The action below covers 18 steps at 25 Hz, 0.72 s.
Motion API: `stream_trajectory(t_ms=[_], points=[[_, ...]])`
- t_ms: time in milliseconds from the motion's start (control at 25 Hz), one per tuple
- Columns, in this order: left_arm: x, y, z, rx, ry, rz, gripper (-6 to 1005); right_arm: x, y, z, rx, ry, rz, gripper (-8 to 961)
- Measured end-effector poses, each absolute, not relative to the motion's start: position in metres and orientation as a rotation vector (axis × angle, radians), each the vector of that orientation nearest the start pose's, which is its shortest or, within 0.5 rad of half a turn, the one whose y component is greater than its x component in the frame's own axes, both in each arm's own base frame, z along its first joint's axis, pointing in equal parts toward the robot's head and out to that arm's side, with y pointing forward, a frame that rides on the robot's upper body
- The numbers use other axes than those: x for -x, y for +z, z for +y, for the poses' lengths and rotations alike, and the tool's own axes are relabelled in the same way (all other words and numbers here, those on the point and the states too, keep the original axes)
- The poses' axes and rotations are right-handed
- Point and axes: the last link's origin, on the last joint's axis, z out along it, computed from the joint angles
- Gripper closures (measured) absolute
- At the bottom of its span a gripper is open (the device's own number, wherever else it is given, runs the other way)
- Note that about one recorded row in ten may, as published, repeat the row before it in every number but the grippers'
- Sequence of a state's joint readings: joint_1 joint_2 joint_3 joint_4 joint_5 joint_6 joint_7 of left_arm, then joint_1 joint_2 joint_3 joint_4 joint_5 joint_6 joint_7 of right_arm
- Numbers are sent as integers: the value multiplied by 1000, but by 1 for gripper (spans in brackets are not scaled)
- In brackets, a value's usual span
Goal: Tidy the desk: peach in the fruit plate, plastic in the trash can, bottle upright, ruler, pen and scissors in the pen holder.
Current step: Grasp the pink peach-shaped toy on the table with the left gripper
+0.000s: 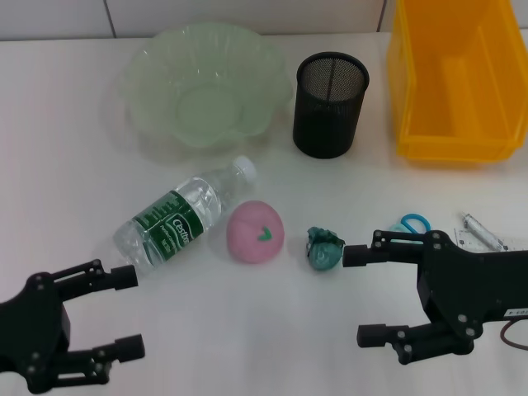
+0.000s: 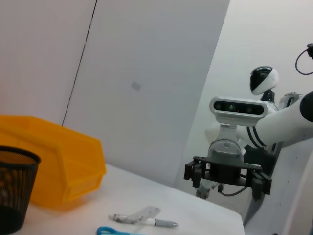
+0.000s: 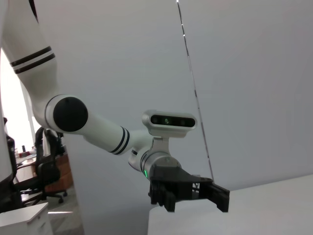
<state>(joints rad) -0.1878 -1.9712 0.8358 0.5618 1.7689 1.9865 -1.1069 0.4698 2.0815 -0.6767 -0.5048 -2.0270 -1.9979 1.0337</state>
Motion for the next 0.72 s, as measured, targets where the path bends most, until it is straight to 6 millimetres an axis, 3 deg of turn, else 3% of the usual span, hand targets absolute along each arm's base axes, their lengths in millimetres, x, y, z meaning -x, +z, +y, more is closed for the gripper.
stream_trajectory(t_ms=[160, 280, 400, 440, 600, 720], points=[[306, 47, 206, 2833, -1027, -609, 170, -255, -7, 246, 2940, 1168, 271, 134], [282, 62, 230, 2897, -885, -703, 170, -265, 0, 244, 2857, 1168, 314, 134], [275, 65, 237, 2911, -833, -723, 170, -275, 5, 241, 2782, 1153, 364, 134], [254, 67, 261, 2917, -693, -812, 170, -278, 7, 240, 2761, 1149, 378, 134], [242, 66, 280, 2899, -574, -915, 171, -289, 12, 236, 2690, 1137, 422, 135], [221, 58, 306, 2899, -369, -1023, 171, -293, 14, 233, 2667, 1126, 424, 135]])
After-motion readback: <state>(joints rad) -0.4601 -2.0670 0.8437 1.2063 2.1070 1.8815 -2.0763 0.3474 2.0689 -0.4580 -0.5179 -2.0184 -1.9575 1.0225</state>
